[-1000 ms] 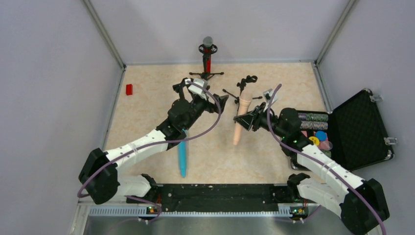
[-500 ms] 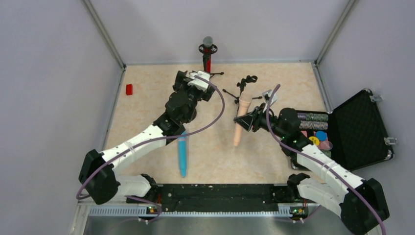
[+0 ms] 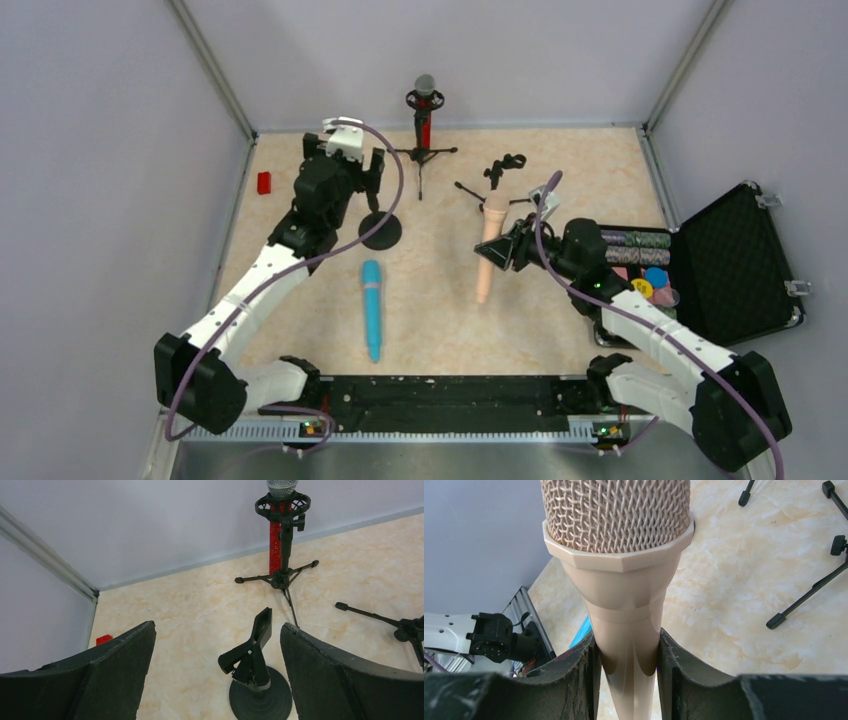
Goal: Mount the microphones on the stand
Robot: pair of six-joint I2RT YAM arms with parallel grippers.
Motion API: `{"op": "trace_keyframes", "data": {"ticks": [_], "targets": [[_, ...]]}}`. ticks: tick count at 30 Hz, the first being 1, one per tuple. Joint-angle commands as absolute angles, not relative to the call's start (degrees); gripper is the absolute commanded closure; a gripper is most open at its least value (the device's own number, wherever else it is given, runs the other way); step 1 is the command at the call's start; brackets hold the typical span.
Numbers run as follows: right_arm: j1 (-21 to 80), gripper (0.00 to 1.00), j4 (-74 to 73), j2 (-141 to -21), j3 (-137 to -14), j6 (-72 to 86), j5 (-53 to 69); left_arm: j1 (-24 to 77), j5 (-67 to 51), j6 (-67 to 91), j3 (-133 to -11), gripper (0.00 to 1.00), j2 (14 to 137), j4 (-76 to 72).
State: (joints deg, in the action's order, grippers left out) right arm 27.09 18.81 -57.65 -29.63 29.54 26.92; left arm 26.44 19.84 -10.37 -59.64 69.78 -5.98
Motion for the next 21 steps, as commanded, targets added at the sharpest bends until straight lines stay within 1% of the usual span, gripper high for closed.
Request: {"op": "trace_keyframes", "data": {"ticks": [1,6,12,17,21], "targets": [[26.63,1.0,21.63,-57.66,-29.84,28.74,28.17,22.2,9.24,-3.35,-60.85,0.01,67.6,-2.45],[26.63,1.0,22.58,-58.48,-29.47,29.49,29.56,17.6,2.61,-0.99,-59.51,0.01,68.12,-3.57],[26.63,1.0,22.88,-59.55,-29.31,29.87,30.79,13.16,-6.56,-0.21,-56.38,0.01,69.5,-8.64],[26.62,1.0,23.39,-60.59,-29.27,30.22,31.73,12.23,-12.42,-0.35,-53.32,0.01,70.78,-13.77],[26.63,1.0,23.25,-61.16,-29.6,30.2,32.07,12.15,-13.94,-1.58,-50.93,0.01,72.45,-17.53]]}}
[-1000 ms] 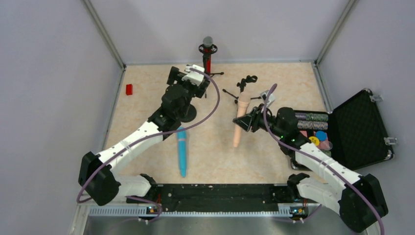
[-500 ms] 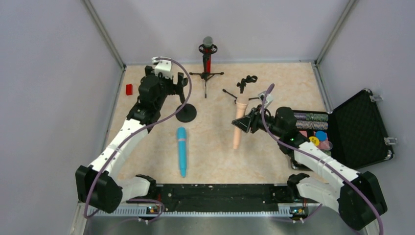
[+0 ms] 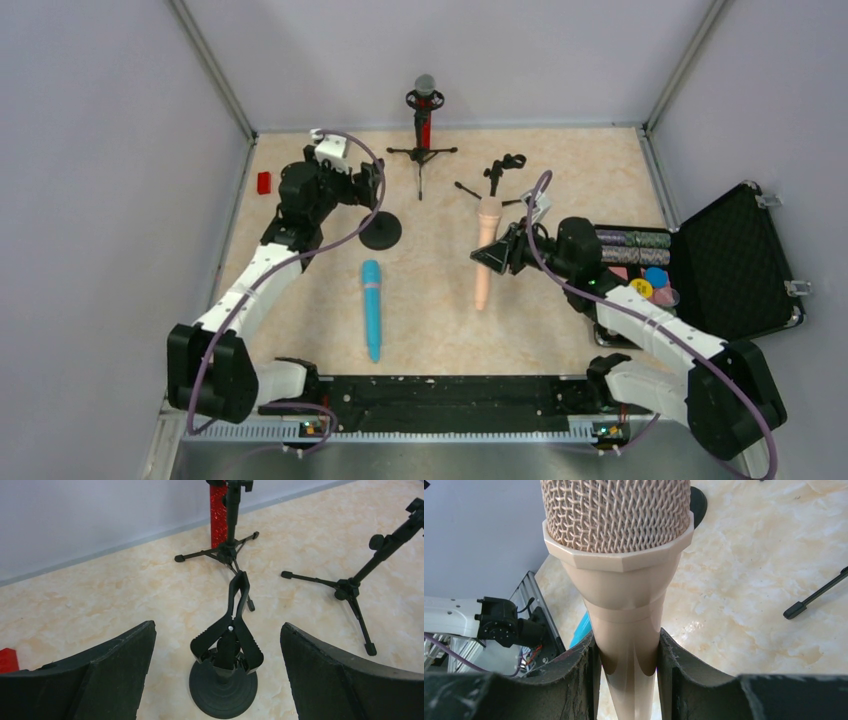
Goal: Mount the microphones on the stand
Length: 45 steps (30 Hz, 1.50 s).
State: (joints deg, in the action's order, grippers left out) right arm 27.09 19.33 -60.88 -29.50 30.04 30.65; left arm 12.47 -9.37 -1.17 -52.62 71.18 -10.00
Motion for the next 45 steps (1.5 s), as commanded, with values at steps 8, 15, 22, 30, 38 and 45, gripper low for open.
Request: {"op": "trace_keyframes", "data": {"ticks": [8,15,22,30,38,45], "targets": [[26.63,1.0,23.68,-63.03,-29.86,30.43,33.16,12.13,-17.04,-4.33,-49.1,0.05,76.44,-21.85],[26.63,1.0,24.31,-65.04,-30.36,30.98,34.29,12.13,-16.66,-6.3,-48.91,0.13,78.26,-23.83],[26.62,1.0,23.72,-66.78,-31.34,31.24,36.01,12.13,-18.94,-6.09,-48.76,0.44,78.88,-25.23],[26.63,1.0,22.74,-64.76,-31.85,31.39,35.6,12.13,-22.73,-4.21,-48.79,0.74,78.05,-27.08],[26.63,1.0,20.03,-60.97,-31.82,30.17,33.06,12.28,-30.14,2.4,-49.3,0.8,76.17,-31.33],[26.63,1.0,17.23,-55.79,-31.99,29.04,29.32,13.84,-35.51,3.11,-47.97,0.85,71.71,-30.54]]}}
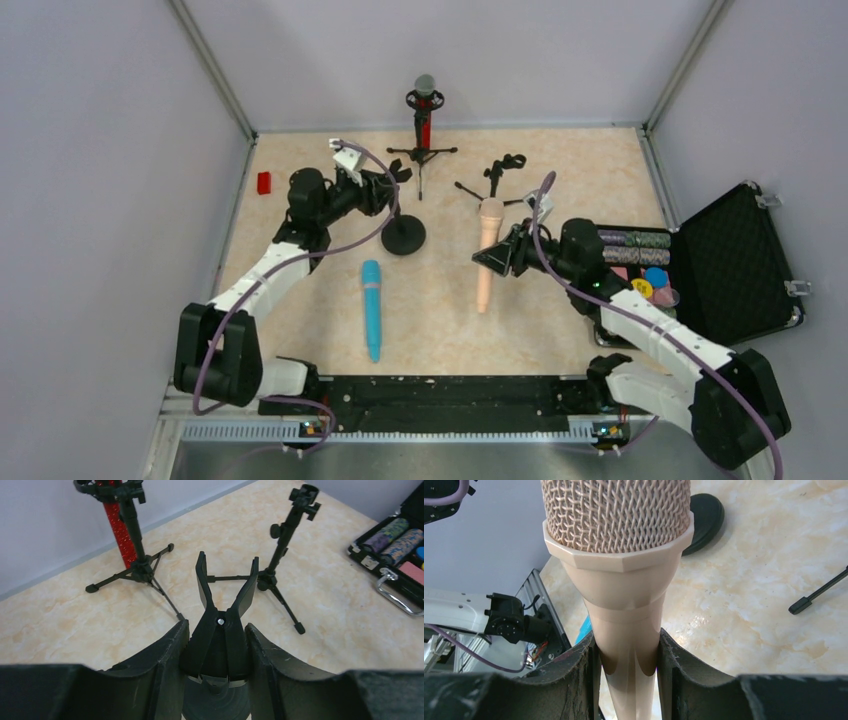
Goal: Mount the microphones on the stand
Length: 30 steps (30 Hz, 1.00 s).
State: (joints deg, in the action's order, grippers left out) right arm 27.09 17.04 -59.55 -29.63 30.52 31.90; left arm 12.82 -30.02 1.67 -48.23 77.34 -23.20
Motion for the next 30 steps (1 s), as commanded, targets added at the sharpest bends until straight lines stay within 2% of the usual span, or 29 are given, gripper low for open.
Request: {"op": "trace_keyframes", "data": {"ticks": [1,8,17,23,30], "targets": [[26.63,1.0,16.81,-54.98,-31.94,28.91,28.68,14.22,-35.97,3.02,-47.54,0.85,70.75,-30.28],[26.62,1.0,13.45,-49.09,-32.32,26.68,23.58,17.94,-37.62,1.29,-44.81,0.88,64.58,-25.63],[26.58,1.0,9.66,-42.29,-33.66,25.11,17.62,28.17,-36.56,-2.48,-44.01,0.88,59.19,-15.58],[26.63,1.0,8.48,-39.91,-33.76,24.79,16.28,34.12,-35.77,-3.91,-43.55,0.89,59.19,-15.21],[26.63,1.0,7.84,-39.38,-33.54,24.64,15.74,36.54,-39.74,-7.14,-46.71,0.89,62.97,-10.21]]}}
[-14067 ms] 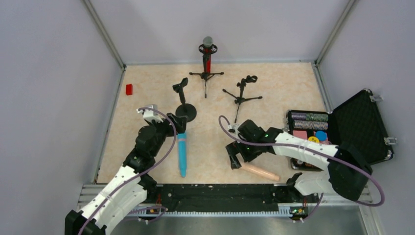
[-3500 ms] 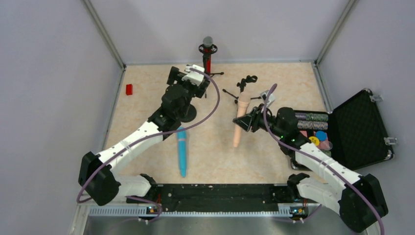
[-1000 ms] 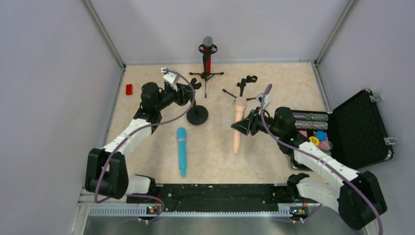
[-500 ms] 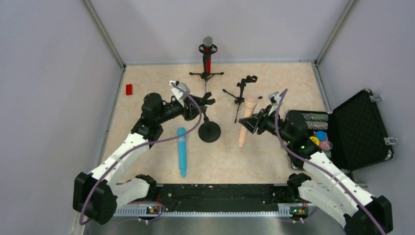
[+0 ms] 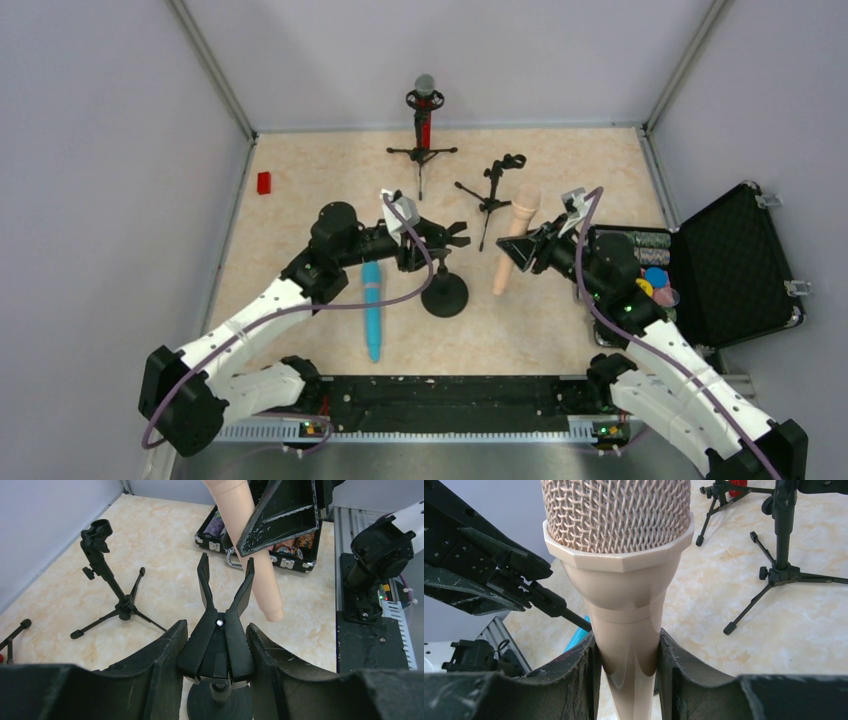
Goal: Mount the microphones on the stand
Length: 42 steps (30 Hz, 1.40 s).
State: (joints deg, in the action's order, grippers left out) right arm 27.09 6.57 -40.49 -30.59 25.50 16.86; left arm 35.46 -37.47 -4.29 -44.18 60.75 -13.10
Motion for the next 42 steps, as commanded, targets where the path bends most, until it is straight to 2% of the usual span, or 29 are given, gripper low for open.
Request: {"op": "trace_keyframes", "data": {"ticks": [1,12,24,26,30,35,38,39,42], "targets": [[26.63,1.0,7.87,-39.38,-33.43,24.65,15.78,36.99,-39.79,-7.79,-47.27,0.89,63.54,-9.39],[26.63,1.0,8.27,-39.62,-32.36,24.31,15.15,38.95,-42.57,-14.84,-49.14,0.89,68.96,-3.02],[26.63,1.0,9.32,-40.94,-31.81,23.66,14.84,39.72,-39.34,-16.1,-47.16,0.88,70.89,-2.87],[26.63,1.0,9.32,-41.02,-31.9,23.49,14.77,39.76,-39.37,-16.52,-47.27,0.81,70.8,-2.21],[26.63,1.0,9.62,-41.23,-31.82,23.32,14.84,39.82,-37.86,-17.19,-47.31,0.5,70.25,-1.16],[26.63,1.0,9.84,-41.56,-31.91,23.37,15.03,39.82,-36.83,-17.56,-47.03,0.24,68.6,-1.72],[26.63,1.0,9.86,-41.61,-31.84,23.33,15.25,39.85,-37.15,-16.94,-46.6,0.13,67.43,-3.78],[26.62,1.0,9.85,-41.58,-31.82,23.3,15.22,39.87,-37.1,-16.64,-46.4,0.03,67.06,-4.66],[26.63,1.0,9.67,-41.45,-31.82,23.29,15.26,39.88,-36.35,-16.17,-46.07,0.01,65.64,-6.28]]}}
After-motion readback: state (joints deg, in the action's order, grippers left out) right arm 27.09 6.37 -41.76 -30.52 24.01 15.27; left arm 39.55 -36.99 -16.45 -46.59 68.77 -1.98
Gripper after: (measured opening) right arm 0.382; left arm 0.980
